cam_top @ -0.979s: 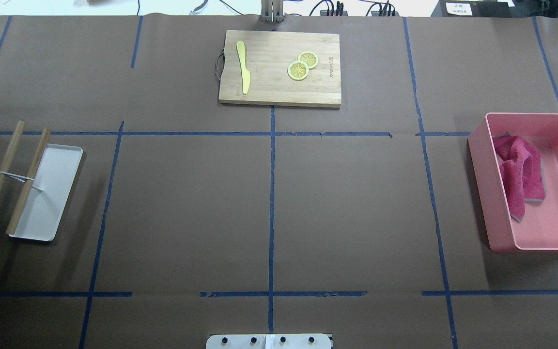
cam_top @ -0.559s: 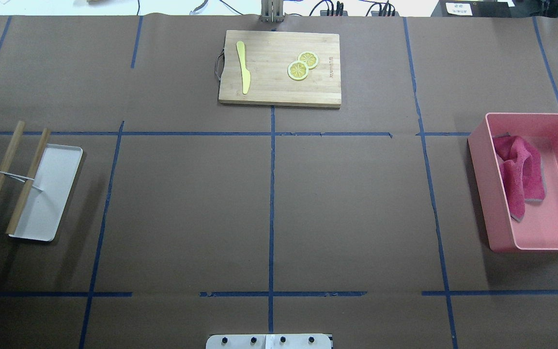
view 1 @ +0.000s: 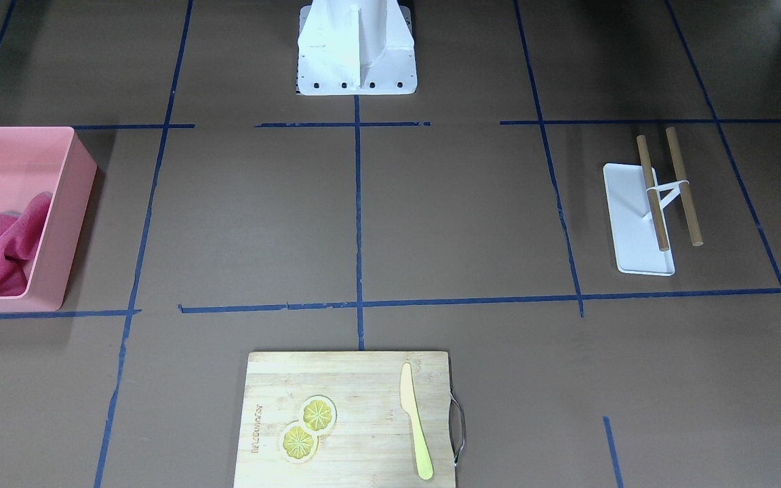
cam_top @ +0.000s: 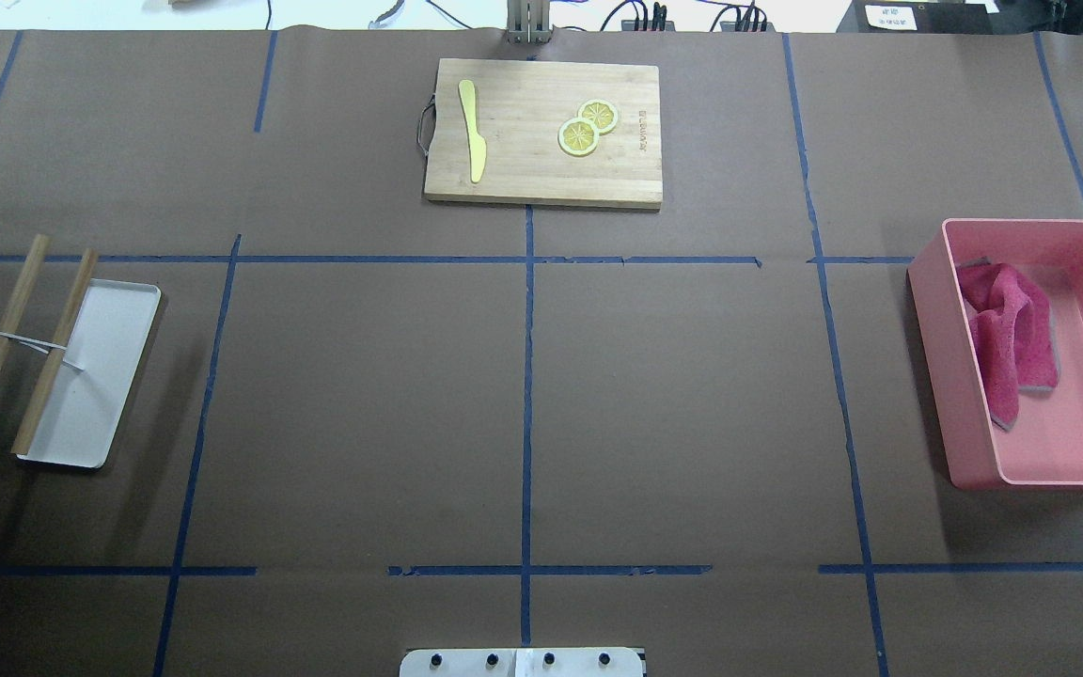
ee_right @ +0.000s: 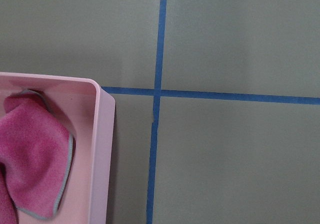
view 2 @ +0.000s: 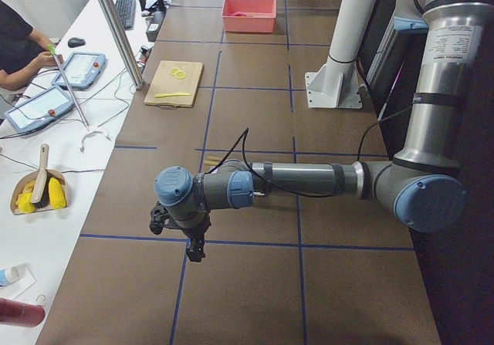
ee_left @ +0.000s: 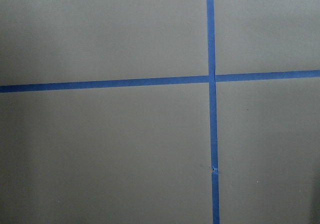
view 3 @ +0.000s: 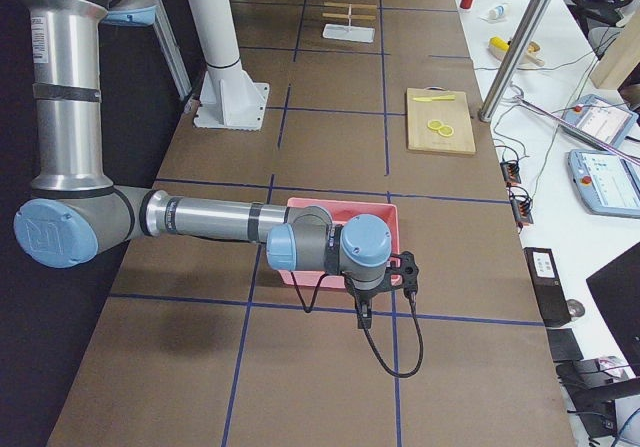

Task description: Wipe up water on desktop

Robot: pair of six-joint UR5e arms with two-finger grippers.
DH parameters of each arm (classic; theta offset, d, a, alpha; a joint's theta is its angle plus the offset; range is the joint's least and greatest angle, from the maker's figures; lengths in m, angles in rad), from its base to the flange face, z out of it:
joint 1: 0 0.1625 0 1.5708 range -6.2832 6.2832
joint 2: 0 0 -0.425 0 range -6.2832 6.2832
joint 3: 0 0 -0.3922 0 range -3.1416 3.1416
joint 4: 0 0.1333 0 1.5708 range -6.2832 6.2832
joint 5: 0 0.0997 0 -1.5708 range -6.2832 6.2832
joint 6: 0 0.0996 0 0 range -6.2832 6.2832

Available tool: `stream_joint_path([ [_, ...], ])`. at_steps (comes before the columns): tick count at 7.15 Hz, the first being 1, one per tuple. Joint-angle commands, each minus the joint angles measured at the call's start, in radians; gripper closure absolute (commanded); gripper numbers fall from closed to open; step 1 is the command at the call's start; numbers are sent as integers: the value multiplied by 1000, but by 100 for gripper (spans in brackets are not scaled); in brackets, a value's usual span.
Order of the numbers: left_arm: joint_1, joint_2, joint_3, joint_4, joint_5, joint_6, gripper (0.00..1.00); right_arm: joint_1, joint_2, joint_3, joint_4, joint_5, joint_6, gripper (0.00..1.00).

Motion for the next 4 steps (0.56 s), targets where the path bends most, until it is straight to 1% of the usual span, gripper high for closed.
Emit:
stream_joint_path([
  [1,0,0,0,0,-1,0,0,0,6,-1,0,0,3,0],
  [4,0,0,0,0,-1,1,0,-2,8,-4,0,0,-2,0],
])
